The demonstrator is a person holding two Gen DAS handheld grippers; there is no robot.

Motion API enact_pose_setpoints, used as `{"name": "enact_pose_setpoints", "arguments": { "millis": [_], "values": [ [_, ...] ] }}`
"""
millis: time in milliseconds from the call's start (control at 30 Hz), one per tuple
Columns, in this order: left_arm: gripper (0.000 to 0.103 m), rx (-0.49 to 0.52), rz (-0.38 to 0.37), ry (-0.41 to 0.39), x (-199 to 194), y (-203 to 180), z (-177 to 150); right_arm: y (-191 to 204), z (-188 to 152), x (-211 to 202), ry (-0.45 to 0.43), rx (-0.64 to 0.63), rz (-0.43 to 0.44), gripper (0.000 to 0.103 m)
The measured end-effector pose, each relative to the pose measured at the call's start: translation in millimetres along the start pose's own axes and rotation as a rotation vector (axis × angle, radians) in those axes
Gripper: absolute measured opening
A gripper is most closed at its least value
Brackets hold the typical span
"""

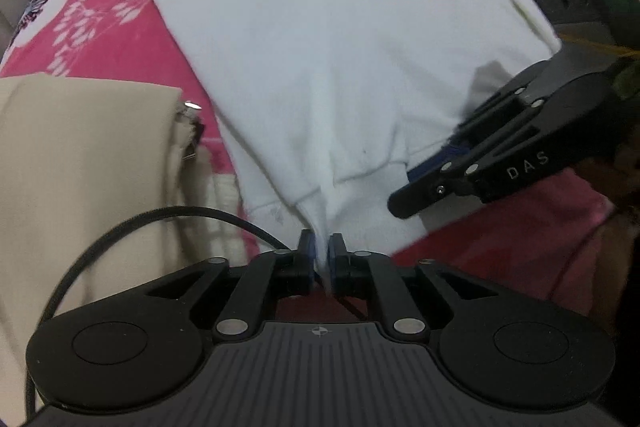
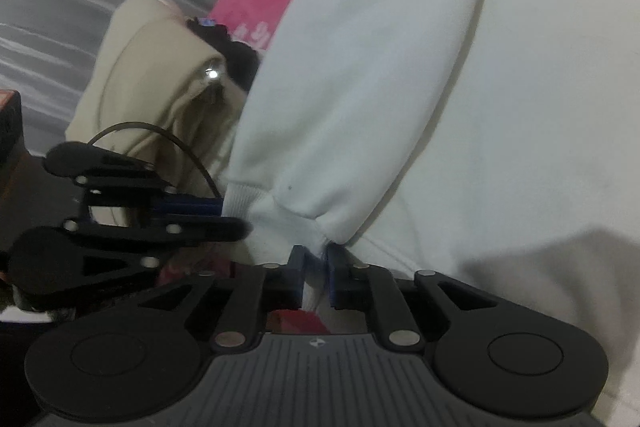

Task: Fold clothes

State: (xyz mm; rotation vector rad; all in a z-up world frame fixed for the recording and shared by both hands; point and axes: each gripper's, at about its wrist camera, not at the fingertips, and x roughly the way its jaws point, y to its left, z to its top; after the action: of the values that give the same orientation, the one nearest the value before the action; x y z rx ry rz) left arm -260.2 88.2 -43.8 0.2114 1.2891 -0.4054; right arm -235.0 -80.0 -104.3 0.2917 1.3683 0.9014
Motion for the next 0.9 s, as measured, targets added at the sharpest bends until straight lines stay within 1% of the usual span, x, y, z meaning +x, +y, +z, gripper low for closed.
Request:
{"name": "enact_pose_setpoints", "arguments": {
  "millis": [33, 67, 100, 133, 233, 333, 433, 567, 633, 700, 767, 800, 833, 900],
  "values": [
    [0.015, -0.012, -0.009, -0.008, -9, 3, 0, 2, -1, -5, -0.004, -0.011, 0.005, 0.030],
    [0.018, -0.028, -0.019, -0.027, -18, 6, 2, 5, -1, -12, -0.012, -0.029, 0.009, 0.041],
    [0.025, -0.046, -0.028, -0.050, -24, 8, 4, 7, -1, -20, -0.021, -0.050, 0.008, 0.042],
    [0.028, -0.064, -0.038, -0.074, -31, 9, 7, 10, 1, -31, -0.032, -0.078, -0.002, 0.042],
    [0.031, -0.110, -0.092, -0.122, -32, 11, 25, 12, 20, -66, -0.090, -0.111, -0.035, 0.042],
    [0.032, -0.113, -0.128, -0.150, -11, 5, 47, 4, 63, -97, -0.166, -0.117, -0.101, 0.042],
    [0.033, -0.086, -0.135, -0.174, 13, -5, 63, -13, 117, -107, -0.244, -0.097, -0.186, 0.042],
    [0.033, -0.075, -0.133, -0.195, 39, -16, 77, -47, 192, -91, -0.330, -0.068, -0.289, 0.042],
    [0.032, -0.067, -0.128, -0.205, 51, -21, 82, -63, 226, -77, -0.365, -0.078, -0.327, 0.039],
    [0.032, -0.060, -0.118, -0.198, 58, -23, 81, -77, 254, -64, -0.413, -0.064, -0.336, 0.040],
    [0.028, -0.083, -0.115, -0.183, 66, -21, 78, -91, 277, -54, -0.469, -0.038, -0.334, 0.039],
    [0.023, -0.097, -0.120, -0.174, 70, -19, 78, -97, 286, -49, -0.494, -0.021, -0.339, 0.039],
    [0.013, -0.108, -0.124, -0.168, 72, -17, 77, -103, 294, -45, -0.509, -0.007, -0.342, 0.038],
    [0.008, -0.126, -0.129, -0.166, 75, -15, 76, -115, 307, -38, -0.528, 0.017, -0.359, 0.033]
  ]
}}
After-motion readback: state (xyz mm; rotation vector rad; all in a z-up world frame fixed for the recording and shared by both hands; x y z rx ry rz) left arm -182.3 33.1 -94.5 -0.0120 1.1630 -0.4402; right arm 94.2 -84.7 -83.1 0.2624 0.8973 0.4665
